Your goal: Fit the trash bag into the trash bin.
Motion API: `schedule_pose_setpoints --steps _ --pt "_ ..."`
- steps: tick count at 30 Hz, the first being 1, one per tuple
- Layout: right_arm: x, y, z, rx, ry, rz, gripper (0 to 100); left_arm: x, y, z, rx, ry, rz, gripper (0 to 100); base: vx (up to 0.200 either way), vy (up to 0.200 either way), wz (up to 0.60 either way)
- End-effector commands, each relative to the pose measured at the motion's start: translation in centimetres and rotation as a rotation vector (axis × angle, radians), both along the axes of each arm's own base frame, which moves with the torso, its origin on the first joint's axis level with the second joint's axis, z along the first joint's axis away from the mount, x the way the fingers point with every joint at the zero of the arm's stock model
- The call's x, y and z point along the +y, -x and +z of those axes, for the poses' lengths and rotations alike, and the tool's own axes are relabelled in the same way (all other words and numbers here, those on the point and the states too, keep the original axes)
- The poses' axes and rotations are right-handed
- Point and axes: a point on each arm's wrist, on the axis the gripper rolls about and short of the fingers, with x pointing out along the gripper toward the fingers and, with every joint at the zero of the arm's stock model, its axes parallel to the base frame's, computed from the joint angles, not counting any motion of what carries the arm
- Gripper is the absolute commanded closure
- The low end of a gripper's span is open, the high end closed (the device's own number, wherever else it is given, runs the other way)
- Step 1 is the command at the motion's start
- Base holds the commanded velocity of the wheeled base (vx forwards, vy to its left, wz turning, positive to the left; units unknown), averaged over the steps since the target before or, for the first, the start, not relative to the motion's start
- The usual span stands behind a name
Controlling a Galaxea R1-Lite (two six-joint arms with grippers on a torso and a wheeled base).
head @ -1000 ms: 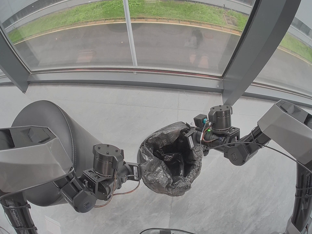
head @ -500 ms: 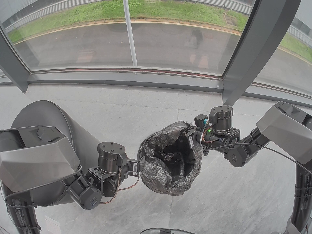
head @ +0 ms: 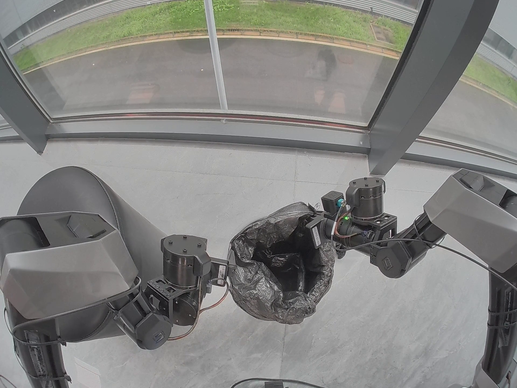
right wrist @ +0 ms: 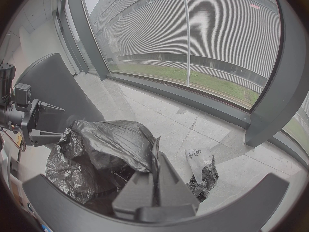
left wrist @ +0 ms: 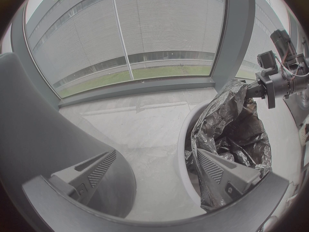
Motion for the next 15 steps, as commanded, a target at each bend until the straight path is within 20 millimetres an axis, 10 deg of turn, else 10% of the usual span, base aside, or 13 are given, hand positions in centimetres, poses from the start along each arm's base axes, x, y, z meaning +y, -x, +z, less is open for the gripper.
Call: schedule_pose_setpoints --steps 1,15 --pt "0.04 0.01 -0.19 0.004 0.002 0.002 100 0.00 -0.09 -0.90 -0.006 -0.045 -0.008 0 0.000 0.000 0.00" --pt "0.07 -0.04 -0.50 0.010 0.005 0.002 100 0.14 -0.71 -1.60 -0.041 -0.070 0.001 0 0.000 0.000 0.00"
